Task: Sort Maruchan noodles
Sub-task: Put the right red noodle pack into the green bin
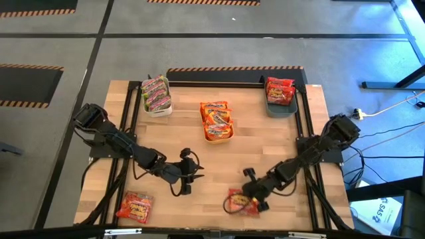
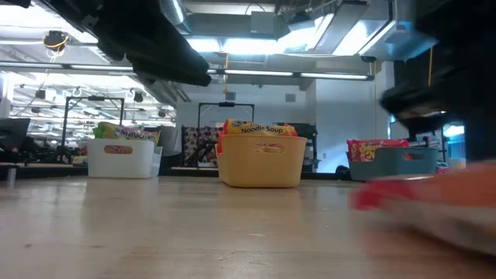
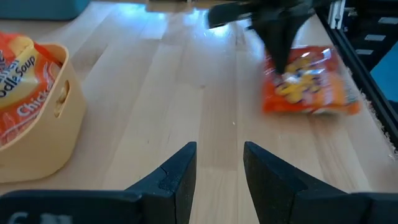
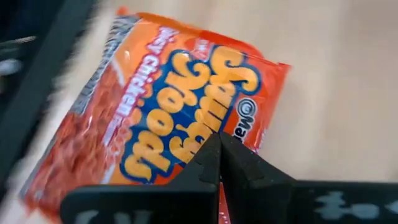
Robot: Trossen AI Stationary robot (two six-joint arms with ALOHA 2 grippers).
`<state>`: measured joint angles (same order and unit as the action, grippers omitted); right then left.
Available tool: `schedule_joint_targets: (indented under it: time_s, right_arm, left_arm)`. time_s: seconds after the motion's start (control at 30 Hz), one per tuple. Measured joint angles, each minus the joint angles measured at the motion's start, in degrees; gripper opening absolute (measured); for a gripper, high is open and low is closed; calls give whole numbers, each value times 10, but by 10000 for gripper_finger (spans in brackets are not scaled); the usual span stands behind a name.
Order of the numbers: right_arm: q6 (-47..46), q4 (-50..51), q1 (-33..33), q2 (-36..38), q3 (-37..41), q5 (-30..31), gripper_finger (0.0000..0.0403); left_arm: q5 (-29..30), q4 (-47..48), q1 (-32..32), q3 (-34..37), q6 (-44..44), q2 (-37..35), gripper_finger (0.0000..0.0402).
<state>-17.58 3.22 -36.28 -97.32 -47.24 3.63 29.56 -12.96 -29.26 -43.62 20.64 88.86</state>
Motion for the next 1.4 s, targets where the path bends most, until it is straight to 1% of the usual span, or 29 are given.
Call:
schedule_joint_targets:
  time_s: [0.1,0.23,0.4,0.53,0.63,0.7,0.83,0.93,1.07,1.13,1.27,1.4]
  right_arm:
    - [14,6,35,0,0,40,3]
    - [15,30,82,0,0,110,3]
    - [16,46,130,-1,0,180,3]
    - [29,64,151,10,-2,240,3]
    - [30,115,150,29,-19,285,3]
    - [27,162,140,47,-31,301,3]
    - [3,229,125,76,-37,314,3]
    - [-33,271,125,77,-37,321,3]
    - [-60,302,128,54,-36,324,3]
    - [-60,294,128,38,-36,321,3]
    - [-60,273,127,8,-36,284,3]
    - [-44,226,121,-10,-36,222,3]
  left_arm:
    - [0,-9,0,0,-2,0,128]
    - [0,-24,3,0,-4,12,128]
    - [-8,-90,9,1,-30,57,128]
    - [-41,-153,24,0,-33,97,128]
    - [-52,-188,37,0,-31,123,128]
    - [-52,-203,43,-6,-29,143,128]
    - [-53,-206,55,-39,-32,184,128]
    - [-51,-205,67,-66,-46,219,128]
    - [-50,-193,83,-97,-51,256,128]
    - [-50,-170,89,-106,-46,265,128]
    - [-41,-131,95,-112,-36,267,128]
    - [-24,-119,89,-112,-34,267,128]
